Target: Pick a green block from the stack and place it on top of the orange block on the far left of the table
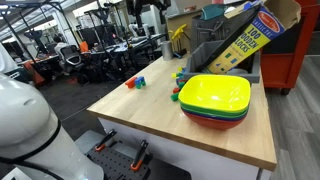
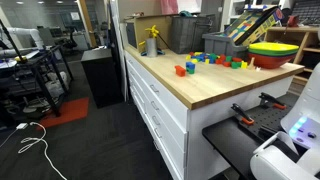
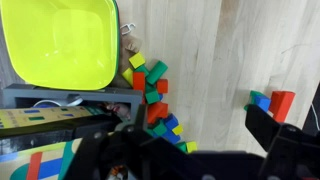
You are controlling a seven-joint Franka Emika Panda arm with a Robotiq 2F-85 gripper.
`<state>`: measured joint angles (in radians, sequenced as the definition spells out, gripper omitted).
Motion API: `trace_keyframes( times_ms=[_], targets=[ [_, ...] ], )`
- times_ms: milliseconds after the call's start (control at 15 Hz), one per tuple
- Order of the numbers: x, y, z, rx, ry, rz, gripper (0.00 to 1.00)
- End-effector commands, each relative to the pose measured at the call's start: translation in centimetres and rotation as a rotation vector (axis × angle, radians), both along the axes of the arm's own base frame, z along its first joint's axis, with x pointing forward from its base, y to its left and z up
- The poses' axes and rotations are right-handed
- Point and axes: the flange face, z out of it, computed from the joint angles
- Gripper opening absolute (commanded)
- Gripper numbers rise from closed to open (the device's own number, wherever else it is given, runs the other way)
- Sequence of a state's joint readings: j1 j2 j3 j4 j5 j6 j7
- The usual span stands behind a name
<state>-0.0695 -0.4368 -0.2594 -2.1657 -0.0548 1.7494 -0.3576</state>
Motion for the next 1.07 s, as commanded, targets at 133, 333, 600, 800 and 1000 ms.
trace_keyframes(
  times_ms=[133, 333, 600, 800, 1000],
  targets=[
    [0.0, 0.0, 0.0, 0.0, 0.001, 0.0, 1.0],
    [0.0, 0.0, 0.0, 0.0, 0.001, 0.0, 1.0],
    [0.0, 0.0, 0.0, 0.0, 0.001, 0.0, 1.0],
    [0.4, -0.2, -0.2, -0.011, 0.006, -0.026, 1.0],
    [1.2, 0.6, -0.9, 0.003, 0.005, -0.073, 1.0]
  ],
)
